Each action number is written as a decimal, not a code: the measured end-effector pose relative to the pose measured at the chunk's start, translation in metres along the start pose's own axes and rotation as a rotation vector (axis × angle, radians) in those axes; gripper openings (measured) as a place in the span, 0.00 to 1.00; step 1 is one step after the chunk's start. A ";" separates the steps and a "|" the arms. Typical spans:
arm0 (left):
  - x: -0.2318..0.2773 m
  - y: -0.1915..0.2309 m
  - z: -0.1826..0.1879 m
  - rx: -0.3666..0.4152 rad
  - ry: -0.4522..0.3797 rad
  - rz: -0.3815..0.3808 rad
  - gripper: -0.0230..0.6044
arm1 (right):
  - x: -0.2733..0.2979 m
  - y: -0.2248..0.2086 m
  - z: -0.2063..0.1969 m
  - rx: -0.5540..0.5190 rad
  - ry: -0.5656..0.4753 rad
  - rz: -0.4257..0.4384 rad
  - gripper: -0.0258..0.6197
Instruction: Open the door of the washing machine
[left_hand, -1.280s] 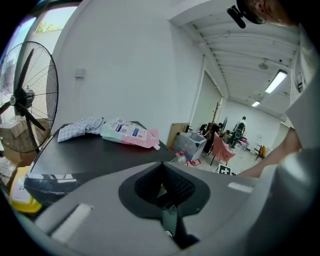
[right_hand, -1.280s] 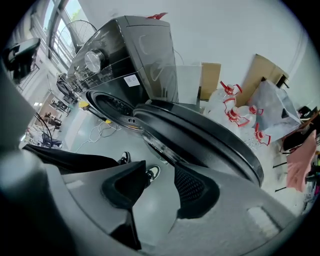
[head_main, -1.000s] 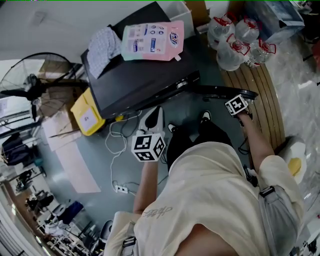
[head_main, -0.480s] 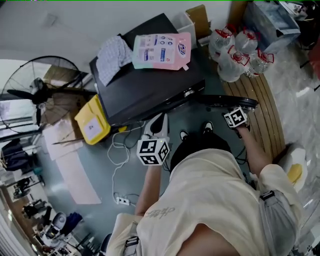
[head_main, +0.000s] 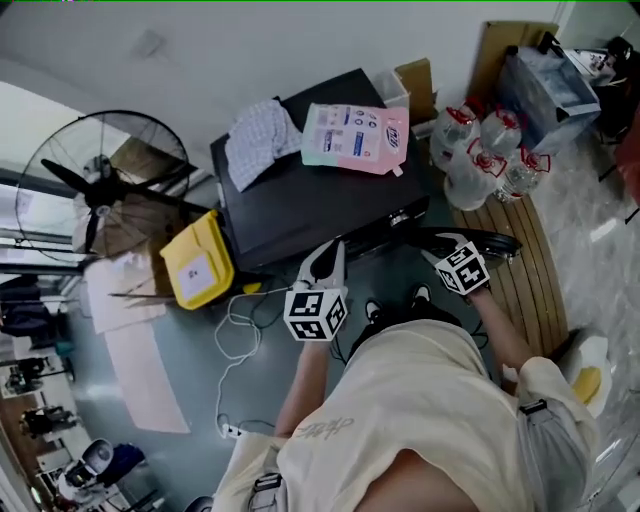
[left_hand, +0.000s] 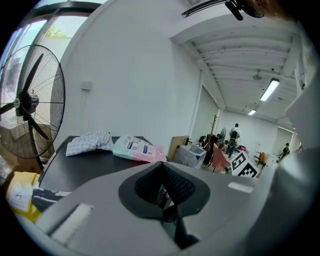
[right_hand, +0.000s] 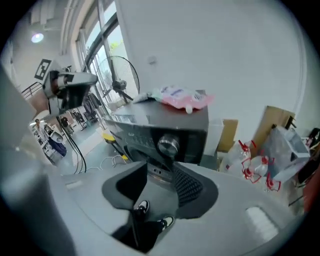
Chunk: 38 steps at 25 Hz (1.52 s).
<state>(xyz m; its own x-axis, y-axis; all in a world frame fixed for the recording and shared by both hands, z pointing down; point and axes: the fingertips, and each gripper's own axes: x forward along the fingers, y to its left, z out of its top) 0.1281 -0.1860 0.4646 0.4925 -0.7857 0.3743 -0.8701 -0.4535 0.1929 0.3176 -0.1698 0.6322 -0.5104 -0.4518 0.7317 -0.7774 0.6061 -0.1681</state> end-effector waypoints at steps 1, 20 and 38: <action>-0.001 0.003 0.002 -0.006 -0.006 0.004 0.07 | -0.004 0.006 0.019 -0.029 -0.039 0.006 0.29; -0.039 0.011 0.144 0.089 -0.306 0.029 0.06 | -0.154 0.082 0.274 -0.299 -0.733 0.006 0.18; -0.047 -0.025 0.177 0.192 -0.379 -0.005 0.06 | -0.209 0.085 0.290 -0.306 -0.903 -0.076 0.04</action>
<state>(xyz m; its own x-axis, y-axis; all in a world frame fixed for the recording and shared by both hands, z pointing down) 0.1303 -0.2119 0.2818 0.4993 -0.8664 0.0065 -0.8664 -0.4993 0.0079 0.2513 -0.2134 0.2734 -0.6531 -0.7536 -0.0742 -0.7555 0.6417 0.1323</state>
